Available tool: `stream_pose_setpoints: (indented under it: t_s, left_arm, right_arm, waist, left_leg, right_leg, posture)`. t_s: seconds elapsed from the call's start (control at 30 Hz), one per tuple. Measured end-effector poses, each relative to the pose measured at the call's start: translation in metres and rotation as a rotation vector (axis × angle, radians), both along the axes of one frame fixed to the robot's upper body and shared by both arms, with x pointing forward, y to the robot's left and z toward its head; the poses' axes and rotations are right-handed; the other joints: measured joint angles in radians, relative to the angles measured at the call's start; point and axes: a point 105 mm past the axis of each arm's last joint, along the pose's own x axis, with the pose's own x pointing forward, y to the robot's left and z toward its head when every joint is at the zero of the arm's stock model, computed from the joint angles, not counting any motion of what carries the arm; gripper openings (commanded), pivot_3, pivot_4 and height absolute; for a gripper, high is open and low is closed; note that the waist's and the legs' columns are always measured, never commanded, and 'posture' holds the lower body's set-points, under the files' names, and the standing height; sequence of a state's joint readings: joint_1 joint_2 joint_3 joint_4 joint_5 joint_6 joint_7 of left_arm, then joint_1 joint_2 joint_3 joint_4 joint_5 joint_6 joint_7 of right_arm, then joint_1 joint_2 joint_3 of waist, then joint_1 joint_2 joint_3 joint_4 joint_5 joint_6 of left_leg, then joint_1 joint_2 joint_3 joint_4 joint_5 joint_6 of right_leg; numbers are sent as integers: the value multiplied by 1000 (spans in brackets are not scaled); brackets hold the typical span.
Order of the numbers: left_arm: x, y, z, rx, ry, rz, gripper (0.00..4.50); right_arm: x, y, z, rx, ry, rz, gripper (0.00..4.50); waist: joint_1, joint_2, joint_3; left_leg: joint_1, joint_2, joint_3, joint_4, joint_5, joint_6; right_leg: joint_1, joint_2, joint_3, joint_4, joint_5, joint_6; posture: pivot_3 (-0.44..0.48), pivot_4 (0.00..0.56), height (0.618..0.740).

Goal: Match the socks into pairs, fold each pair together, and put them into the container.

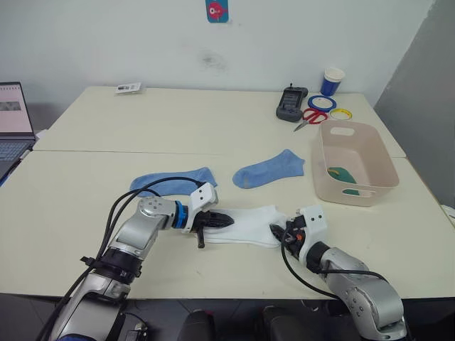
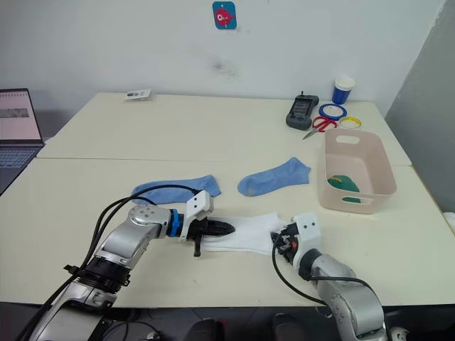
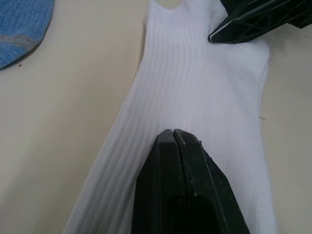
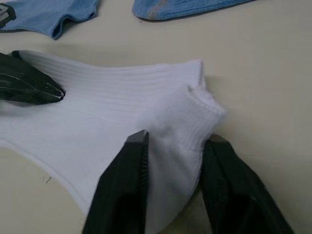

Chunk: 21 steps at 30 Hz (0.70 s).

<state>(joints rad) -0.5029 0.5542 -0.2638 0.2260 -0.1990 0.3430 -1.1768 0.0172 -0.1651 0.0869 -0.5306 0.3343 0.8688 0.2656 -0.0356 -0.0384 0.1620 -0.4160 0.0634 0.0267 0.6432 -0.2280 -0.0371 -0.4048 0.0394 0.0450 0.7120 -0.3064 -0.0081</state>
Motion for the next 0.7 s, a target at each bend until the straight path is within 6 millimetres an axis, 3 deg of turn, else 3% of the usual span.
stream_pose_setpoints:
  t_s: [0.07,0.4,0.57,0.7]
  left_arm:
    - [0,-1,1,-10,5,11,0]
    - [-1,-5,8,-67,79,60,0]
    - [0,-16,-1,-79,78,57,0]
    - [0,-15,-2,-66,50,46,0]
  right_arm:
    - [0,-2,0,-4,0,-1,7]
    - [-3,-25,21,-59,-55,31,7]
    - [-7,-15,41,-41,-82,126,7]
    - [-4,7,56,3,-88,195,7]
  waist:
    - [0,0,0]
    - [1,0,1]
    - [1,0,1]
    - [-1,0,1]
  left_leg:
    - [0,0,0,0,0,0]
    - [-1,-1,0,0,0,0]
    - [-1,-1,0,0,0,0]
    - [0,-1,0,0,0,0]
  right_leg:
    - [0,0,0,0,0,0]
    - [0,0,0,0,0,0]
    - [0,0,0,0,0,0]
    - [0,1,0,0,0,0]
  posture:
    - [0,150,732]
    - [0,150,732]
    - [0,150,732]
    - [0,150,732]
